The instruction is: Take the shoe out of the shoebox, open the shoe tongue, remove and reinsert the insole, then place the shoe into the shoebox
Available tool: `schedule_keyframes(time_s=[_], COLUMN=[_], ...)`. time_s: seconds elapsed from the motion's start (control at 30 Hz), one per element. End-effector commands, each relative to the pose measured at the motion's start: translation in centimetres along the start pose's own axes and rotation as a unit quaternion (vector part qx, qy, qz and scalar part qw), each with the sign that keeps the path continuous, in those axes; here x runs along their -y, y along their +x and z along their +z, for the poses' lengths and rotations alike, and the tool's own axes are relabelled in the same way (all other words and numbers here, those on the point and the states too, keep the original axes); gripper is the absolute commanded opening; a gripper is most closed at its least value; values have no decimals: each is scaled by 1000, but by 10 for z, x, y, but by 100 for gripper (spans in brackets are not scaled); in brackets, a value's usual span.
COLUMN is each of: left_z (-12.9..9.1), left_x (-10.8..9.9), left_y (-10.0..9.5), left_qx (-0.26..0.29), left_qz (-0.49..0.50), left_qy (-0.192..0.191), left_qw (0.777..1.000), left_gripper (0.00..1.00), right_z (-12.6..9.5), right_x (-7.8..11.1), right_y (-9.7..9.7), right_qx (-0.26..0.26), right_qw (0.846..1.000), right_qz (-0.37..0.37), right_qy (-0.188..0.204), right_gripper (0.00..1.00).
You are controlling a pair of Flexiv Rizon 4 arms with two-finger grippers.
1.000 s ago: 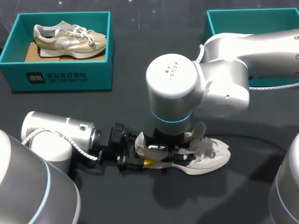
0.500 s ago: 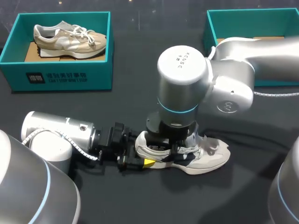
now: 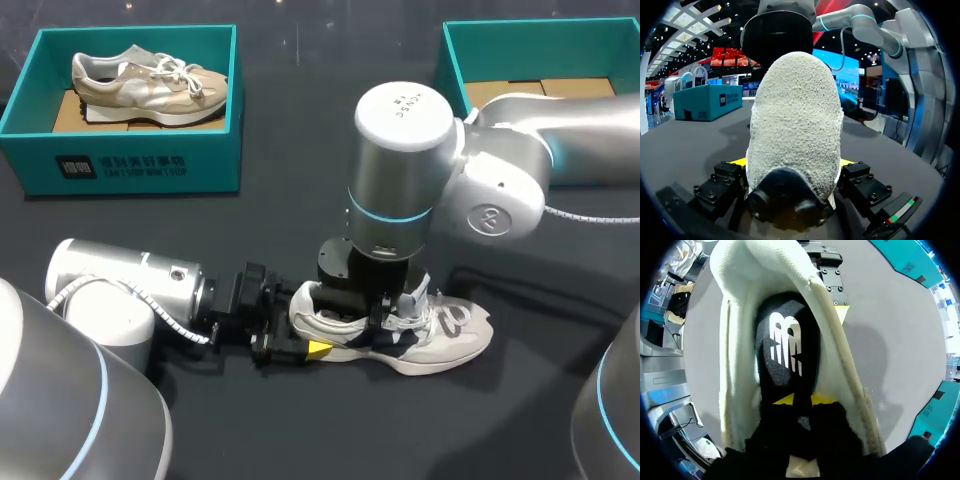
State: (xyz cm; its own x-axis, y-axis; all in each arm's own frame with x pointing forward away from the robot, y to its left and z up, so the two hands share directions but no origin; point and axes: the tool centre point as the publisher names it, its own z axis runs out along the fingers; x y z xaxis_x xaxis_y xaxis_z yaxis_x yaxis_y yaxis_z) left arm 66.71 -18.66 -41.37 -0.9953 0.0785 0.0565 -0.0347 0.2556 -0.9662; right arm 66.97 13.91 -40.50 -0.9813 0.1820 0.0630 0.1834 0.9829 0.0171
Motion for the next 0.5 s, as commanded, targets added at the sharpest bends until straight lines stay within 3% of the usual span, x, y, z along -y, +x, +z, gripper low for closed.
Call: schedule_keyframes(time_s=[0.03, 0.27, 0.5], left_z=[2, 2, 2], left_x=[-2, -2, -2], left_y=[-2, -2, -2], left_qx=[1, 1, 1], left_qz=[0, 0, 0], left_qy=[-1, -1, -1], left_qw=[1000, 1000, 1000], left_gripper=[0, 0, 0], right_z=[28, 25, 9], right_x=[2, 3, 11], right_y=[13, 19, 22], right_qx=[-3, 4, 56], right_qw=[1000, 1000, 997], right_qz=[4, 9, 3], right_qy=[-2, -3, -47], right_gripper=[0, 0, 0])
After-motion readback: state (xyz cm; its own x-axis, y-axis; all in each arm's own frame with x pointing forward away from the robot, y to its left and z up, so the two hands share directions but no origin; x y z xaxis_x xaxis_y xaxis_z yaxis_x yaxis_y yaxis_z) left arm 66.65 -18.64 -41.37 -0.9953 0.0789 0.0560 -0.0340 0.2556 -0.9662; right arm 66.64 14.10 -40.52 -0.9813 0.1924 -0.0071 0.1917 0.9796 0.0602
